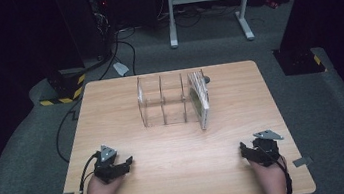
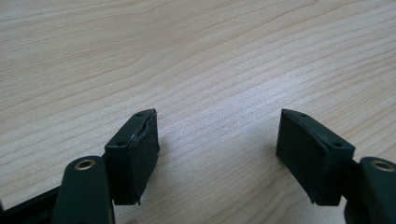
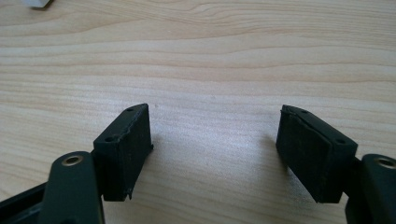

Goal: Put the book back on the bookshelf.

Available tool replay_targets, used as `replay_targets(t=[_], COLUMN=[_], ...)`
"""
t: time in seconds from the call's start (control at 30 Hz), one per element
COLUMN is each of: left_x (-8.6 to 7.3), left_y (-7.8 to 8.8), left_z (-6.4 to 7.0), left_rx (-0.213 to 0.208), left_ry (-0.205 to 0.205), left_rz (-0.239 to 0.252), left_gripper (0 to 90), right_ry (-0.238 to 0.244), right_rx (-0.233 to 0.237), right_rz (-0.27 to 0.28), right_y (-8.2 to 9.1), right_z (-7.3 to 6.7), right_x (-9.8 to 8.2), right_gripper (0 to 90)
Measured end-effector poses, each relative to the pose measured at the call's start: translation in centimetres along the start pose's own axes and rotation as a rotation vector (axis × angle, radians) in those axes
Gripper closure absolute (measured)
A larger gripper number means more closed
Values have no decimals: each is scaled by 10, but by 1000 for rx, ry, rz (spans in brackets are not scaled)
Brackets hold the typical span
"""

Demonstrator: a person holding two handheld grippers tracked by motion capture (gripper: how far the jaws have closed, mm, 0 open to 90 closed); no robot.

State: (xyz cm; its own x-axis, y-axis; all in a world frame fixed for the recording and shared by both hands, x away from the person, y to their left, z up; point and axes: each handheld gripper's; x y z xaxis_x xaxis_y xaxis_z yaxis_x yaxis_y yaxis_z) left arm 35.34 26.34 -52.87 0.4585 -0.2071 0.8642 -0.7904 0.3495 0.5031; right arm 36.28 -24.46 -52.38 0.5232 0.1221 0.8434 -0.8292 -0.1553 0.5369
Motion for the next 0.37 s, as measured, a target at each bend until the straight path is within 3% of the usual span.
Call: replay_targets(t=[0.37], left_x=[-1], left_y=[1], left_z=[1], left_rx=[-3], left_ry=[-2], left_rz=[-1], left_gripper=[296], right_ry=[4], right_rx=[12], right_rz=[-5], right_y=[0], right_z=[0], right_x=[0], right_gripper=[242])
Point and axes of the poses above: each handheld gripper's, and its own axes: y roughly backward along the jaws, x roughly out of its top, z roughly to its right, and after that the axes turned 11 degrees about z, right-handed
